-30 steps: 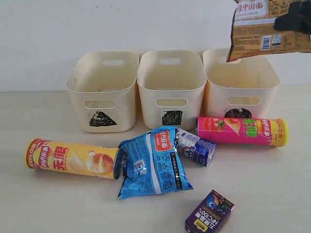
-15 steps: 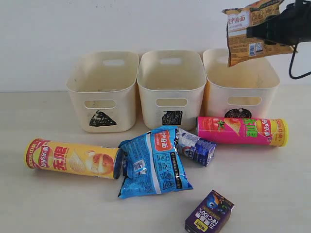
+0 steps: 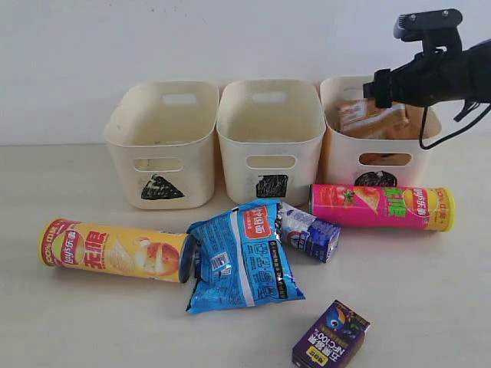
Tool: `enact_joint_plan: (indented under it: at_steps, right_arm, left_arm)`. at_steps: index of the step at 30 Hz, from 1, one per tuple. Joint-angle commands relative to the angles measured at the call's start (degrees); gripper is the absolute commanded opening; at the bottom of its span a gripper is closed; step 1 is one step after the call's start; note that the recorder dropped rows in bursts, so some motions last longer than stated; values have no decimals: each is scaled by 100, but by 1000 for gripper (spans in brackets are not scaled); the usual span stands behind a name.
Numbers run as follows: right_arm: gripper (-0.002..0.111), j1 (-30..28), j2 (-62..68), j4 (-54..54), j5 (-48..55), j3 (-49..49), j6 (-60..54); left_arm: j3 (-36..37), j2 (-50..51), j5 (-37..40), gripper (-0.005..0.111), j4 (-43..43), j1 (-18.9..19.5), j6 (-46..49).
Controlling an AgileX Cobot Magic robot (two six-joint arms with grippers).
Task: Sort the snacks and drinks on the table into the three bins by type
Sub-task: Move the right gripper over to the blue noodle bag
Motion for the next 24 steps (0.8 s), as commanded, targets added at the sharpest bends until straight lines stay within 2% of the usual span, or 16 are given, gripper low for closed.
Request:
enact_joint_plan:
  at_steps: [1, 9, 11, 13, 17, 24]
  right_arm:
    - [95, 1, -21, 21, -273, -57, -56]
    - [92, 1, -658, 21, 223, -57, 52]
    - [81, 1, -826, 0, 502, -57, 120]
    - [62, 1, -946, -176, 818, -57, 253]
    - [0, 1, -1105, -1398, 1599, -57, 1100]
    - [0, 1, -1324, -4362, 2901, -57, 3171]
  left_arm:
    - [-14, -21, -44, 4, -14, -18, -30]
    - [-14, -21, -44, 4, -14, -18, -30]
    - [-14, -21, -44, 4, -14, -18, -30]
    - [-14, -21, -44, 4, -14, -18, -30]
    - [-14, -21, -44, 4, -14, -18, -30]
    - [-14, -21, -44, 4, -14, -18, -30]
